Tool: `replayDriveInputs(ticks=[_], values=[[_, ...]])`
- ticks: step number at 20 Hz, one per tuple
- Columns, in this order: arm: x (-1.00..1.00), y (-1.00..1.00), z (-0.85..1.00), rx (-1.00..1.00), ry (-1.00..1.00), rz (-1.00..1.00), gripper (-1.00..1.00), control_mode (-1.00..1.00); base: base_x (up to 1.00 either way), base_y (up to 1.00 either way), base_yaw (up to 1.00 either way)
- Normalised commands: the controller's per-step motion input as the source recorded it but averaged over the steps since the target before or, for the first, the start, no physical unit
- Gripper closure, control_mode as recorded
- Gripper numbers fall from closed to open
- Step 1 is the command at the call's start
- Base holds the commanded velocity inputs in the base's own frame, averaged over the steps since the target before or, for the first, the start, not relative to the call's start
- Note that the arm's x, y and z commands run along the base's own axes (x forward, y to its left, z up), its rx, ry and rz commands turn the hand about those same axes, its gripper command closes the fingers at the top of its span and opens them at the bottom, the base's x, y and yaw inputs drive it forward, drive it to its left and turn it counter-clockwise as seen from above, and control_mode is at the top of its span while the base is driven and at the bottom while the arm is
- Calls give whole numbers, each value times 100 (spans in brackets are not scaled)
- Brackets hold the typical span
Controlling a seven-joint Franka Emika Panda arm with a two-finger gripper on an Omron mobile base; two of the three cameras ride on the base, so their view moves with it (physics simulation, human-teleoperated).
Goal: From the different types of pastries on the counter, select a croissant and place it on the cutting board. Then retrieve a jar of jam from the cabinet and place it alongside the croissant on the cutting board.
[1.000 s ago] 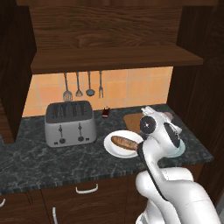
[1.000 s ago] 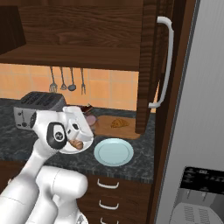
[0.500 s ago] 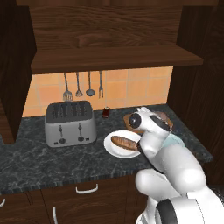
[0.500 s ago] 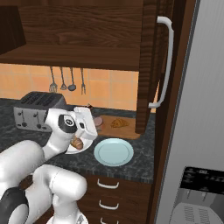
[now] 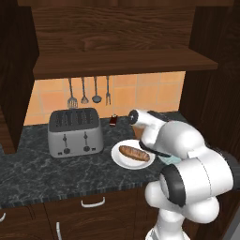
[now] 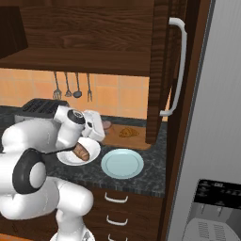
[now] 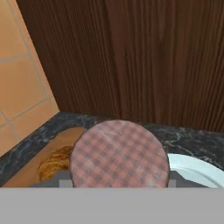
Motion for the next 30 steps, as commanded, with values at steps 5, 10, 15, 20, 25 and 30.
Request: replayDriveInputs(ticks=[5,10,15,20,25,30], values=[[81,36,-31,0,17,-1,100,-100,0,0,0],[1,0,-37,0,2,0,100,-100,0,0,0],[11,-4,-59,-1,-4,0,100,-100,0,0,0],[12,-5,-10,0,-1,0,100,-100,0,0,0],[77,-22,-7,1,6,0,100,-100,0,0,0],[58,12,-27,-3,10,0,-100,-100,0,0,0]])
